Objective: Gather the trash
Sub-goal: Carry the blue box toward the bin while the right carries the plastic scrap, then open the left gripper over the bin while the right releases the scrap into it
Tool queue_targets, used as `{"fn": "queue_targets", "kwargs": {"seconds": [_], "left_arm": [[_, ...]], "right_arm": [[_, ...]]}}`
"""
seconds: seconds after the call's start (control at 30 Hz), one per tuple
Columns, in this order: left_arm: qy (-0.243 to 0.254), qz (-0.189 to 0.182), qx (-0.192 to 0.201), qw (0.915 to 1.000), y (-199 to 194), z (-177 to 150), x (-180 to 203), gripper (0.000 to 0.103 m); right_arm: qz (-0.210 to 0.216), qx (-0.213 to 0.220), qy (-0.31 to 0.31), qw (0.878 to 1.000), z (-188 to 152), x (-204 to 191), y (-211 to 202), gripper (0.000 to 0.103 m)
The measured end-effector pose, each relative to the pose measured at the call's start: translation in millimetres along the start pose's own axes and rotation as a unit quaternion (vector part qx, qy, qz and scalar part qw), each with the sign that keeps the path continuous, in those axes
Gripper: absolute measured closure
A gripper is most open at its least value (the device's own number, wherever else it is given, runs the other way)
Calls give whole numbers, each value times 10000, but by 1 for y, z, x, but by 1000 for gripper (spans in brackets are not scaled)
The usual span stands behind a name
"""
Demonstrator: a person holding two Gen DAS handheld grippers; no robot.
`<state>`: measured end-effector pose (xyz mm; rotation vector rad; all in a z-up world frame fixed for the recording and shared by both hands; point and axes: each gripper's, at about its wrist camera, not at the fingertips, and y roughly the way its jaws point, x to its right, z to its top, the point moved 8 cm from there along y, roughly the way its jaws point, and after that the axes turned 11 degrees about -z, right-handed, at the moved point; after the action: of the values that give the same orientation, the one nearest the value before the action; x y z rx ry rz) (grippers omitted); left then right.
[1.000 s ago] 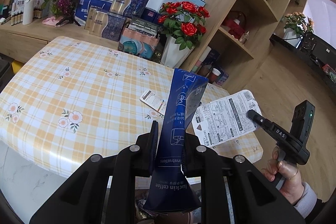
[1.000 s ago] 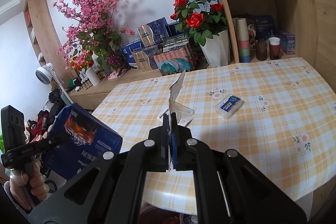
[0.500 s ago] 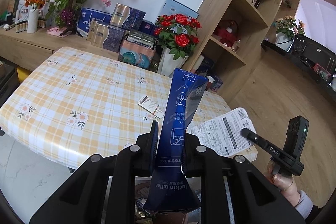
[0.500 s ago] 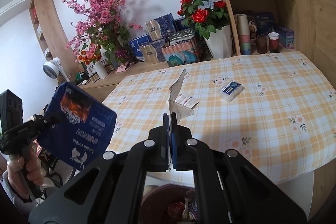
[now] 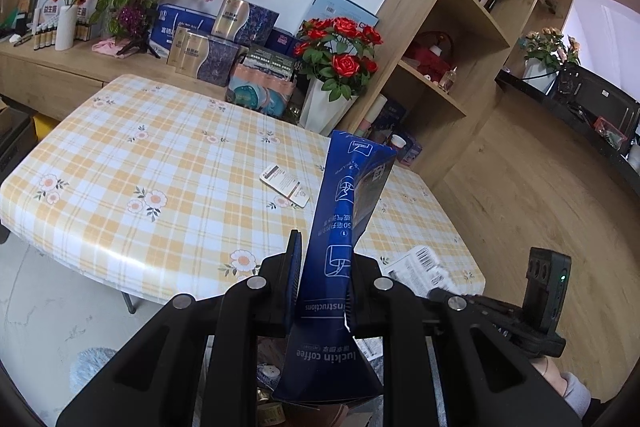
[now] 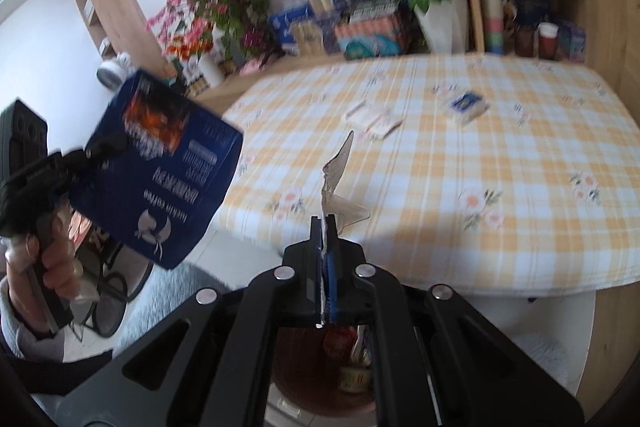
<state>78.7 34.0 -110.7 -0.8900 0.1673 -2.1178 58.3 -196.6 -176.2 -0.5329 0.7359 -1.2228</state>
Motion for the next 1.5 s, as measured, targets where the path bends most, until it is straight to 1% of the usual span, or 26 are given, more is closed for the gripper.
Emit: {"fn": "queue_targets", "kwargs": {"seconds": [0.17,0.23,0.27,0.3,0.33,0.37,0.4,0.43,0.5,0.53,0.57,0.6,0.67,0.73,0.87,0.93,1.17,1.27,1.3,1.33,1.37,1.4,1.5], "left_arm": [[-37,54,-150,9999,10,-12,-7,85],[-45,86,-212,9997,13,-18,-10,85],[-65,90,-258,9996,16,-20,-12,85],[-78,92,-290,9995,18,-23,-13,85],[-89,99,-345,9993,21,-27,-14,85],[-92,110,-383,9992,23,-30,-15,85],[-91,121,-427,9990,25,-33,-16,85],[-90,125,-461,9988,27,-36,-17,85],[-29,131,-576,9982,33,-44,-15,85],[28,141,-635,9979,36,-47,-14,85],[79,149,-685,9975,39,-51,-12,85],[136,156,-752,9970,42,-55,-11,85],[172,143,-852,9961,47,-62,-9,85],[173,116,-966,9951,54,-70,-7,85],[187,106,-1158,9930,66,-81,-4,85],[206,101,-1243,9920,72,-87,-2,85],[256,79,-1648,9860,91,-106,1,85],[233,-33,-1841,9826,100,-116,4,84],[215,-74,-1873,9820,102,-118,4,82],[181,-145,-1902,9815,104,-120,5,74],[166,-179,-1925,9810,106,-122,6,69],[182,-144,-1917,9812,107,-123,5,60],[198,-56,-1894,9817,108,-122,4,55]], "right_arm": [[157,-430,-91,9989,-26,-12,22,97],[166,-590,-95,9981,-36,-15,33,93],[180,-588,-63,9981,-38,-15,35,78],[206,-575,-22,9981,-38,-15,37,67],[230,-553,17,9982,-37,-14,37,64],[191,-487,51,9986,-34,-12,37,56],[118,-416,61,9990,-32,-10,36,44],[9,-319,54,9995,-29,-7,35,39],[-365,-34,43,9993,-20,4,29,23],[-499,104,62,9987,-16,9,26,20],[-603,223,103,9979,-12,14,23,13],[-703,339,158,9968,-8,21,20,9],[-877,575,271,9941,-1,33,15,6],[-1007,773,366,9912,5,44,10,6],[-1389,941,575,9841,11,68,8,6],[-1481,982,688,9817,12,77,8,6],[-1549,1059,890,9782,12,98,8,6],[-1567,1056,932,9775,11,103,9,6],[-1574,1054,950,9773,9,104,8,6],[-1578,1051,962,9771,9,104,8,6],[-1582,1041,973,9771,8,105,8,6],[-1589,1036,976,9770,7,106,9,6],[-1608,1007,976,9770,3,107,10,6]]}}
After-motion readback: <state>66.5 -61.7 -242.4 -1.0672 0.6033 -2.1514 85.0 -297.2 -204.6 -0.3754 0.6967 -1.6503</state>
